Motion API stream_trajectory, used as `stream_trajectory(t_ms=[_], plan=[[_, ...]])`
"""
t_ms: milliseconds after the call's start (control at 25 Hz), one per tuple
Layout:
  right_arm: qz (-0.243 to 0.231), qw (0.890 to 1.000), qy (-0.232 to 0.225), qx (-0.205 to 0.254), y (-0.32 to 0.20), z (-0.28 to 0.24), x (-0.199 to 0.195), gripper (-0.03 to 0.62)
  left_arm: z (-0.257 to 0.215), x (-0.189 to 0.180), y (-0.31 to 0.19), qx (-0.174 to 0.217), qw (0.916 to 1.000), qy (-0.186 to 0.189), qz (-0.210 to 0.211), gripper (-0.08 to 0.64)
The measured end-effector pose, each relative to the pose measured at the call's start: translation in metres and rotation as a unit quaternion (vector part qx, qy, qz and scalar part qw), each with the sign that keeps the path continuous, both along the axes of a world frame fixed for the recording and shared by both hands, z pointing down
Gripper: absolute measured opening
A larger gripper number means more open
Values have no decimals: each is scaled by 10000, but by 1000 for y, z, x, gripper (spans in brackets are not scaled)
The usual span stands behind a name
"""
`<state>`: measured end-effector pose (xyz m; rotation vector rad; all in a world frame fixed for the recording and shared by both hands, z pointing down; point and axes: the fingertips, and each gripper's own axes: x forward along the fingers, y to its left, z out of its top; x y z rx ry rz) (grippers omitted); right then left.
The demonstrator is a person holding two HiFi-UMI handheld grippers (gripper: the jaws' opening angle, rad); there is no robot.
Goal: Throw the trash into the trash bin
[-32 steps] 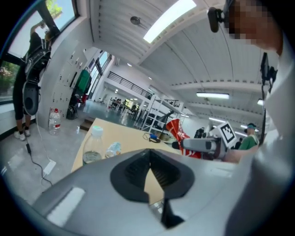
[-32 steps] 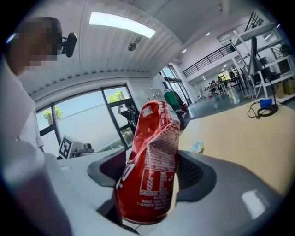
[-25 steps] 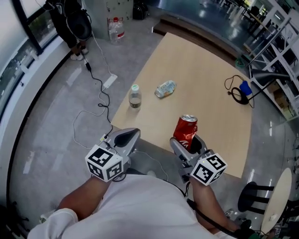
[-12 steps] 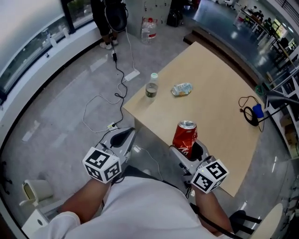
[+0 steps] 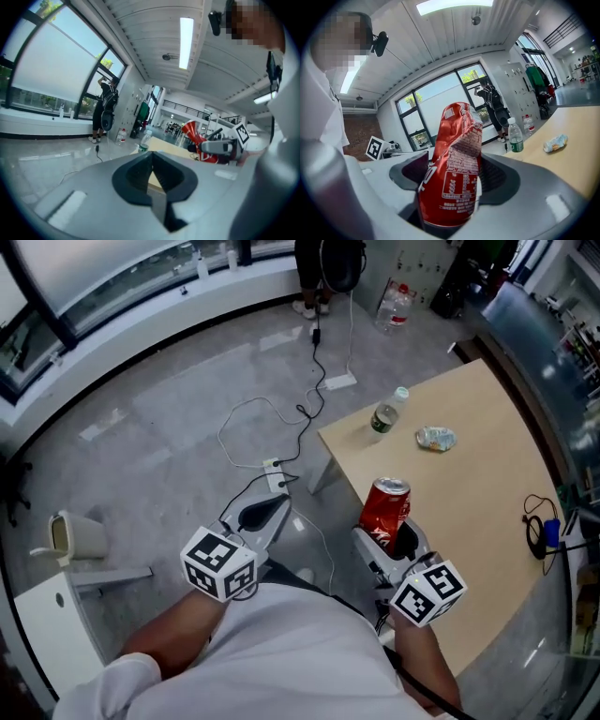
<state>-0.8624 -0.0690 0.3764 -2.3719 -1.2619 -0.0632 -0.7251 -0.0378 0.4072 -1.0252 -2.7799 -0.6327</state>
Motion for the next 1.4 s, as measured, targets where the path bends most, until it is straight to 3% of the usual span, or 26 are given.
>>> stream_trajectory(t_ms=[480,920,1400], plan=[[-1037,9945,93,104,56,6,90,324,-6,110,32,25,9908,31,-1353,8],[-1523,9881,-16,200,142,14,176,324,-6,189,106,-35,9843,-25,-1763,8],[-2480,9683,-102,290,249,1,332,324,-17,334,183,-146,9644,60,-2639,8]])
